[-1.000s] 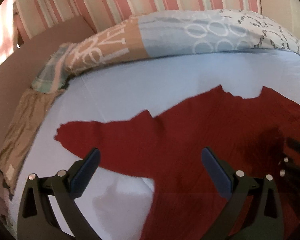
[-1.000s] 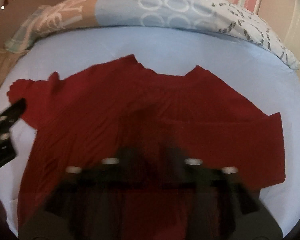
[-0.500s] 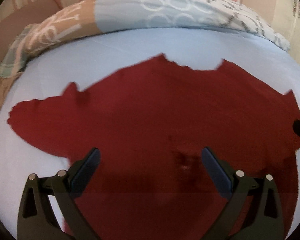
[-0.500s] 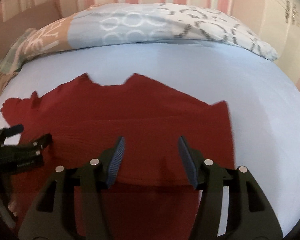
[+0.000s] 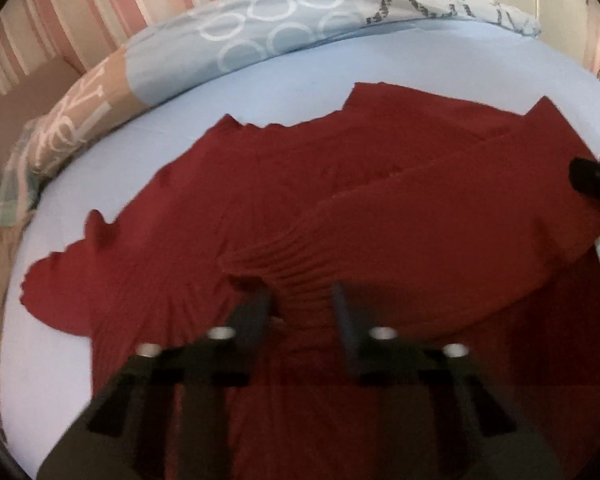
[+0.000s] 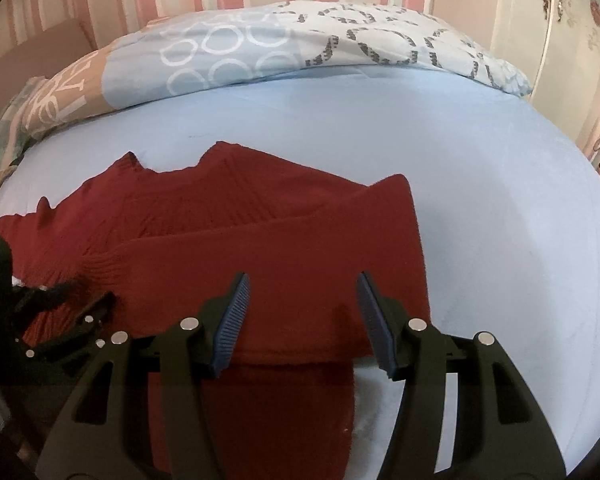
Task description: Fold small clothes
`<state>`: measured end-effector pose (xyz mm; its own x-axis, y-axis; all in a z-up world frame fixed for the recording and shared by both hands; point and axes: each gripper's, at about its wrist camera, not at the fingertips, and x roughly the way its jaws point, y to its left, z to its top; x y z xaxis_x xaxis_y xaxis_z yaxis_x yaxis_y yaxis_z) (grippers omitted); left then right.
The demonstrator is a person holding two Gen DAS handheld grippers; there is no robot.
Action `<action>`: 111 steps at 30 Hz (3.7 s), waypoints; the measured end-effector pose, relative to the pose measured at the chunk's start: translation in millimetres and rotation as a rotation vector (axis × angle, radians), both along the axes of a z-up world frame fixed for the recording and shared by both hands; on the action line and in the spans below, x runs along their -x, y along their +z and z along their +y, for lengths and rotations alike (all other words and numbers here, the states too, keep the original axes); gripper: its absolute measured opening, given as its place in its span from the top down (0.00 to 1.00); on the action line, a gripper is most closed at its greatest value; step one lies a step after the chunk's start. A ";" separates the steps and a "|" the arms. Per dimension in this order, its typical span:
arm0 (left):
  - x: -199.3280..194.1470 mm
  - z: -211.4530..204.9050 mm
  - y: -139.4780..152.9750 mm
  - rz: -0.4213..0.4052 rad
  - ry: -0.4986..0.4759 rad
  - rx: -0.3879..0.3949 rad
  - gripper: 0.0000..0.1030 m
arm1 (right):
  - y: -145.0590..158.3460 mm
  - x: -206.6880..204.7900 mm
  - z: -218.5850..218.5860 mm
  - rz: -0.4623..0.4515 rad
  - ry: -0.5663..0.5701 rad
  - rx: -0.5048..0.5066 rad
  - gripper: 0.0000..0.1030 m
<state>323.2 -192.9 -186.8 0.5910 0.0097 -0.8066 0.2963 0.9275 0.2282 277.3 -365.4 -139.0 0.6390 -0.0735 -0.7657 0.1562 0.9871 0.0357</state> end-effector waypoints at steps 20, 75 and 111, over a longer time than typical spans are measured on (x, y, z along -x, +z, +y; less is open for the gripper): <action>-59.2 117.0 35.9 -0.195 0.113 -0.160 0.97 | -0.8 -34.1 21.5 -0.008 0.030 0.061 0.45; -57.9 414.4 42.1 -0.072 0.392 0.029 0.02 | 18.8 -71.3 182.0 -0.064 0.201 0.117 0.28; -111.5 506.4 29.1 -0.076 0.300 0.173 0.92 | -23.7 -83.7 186.9 -0.020 0.168 0.201 0.28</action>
<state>434.7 313.5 -157.6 0.6408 0.0589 -0.7654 -0.0073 0.9975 0.0707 361.0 -178.6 -162.7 0.6699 -0.1143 -0.7336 -0.0093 0.9867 -0.1622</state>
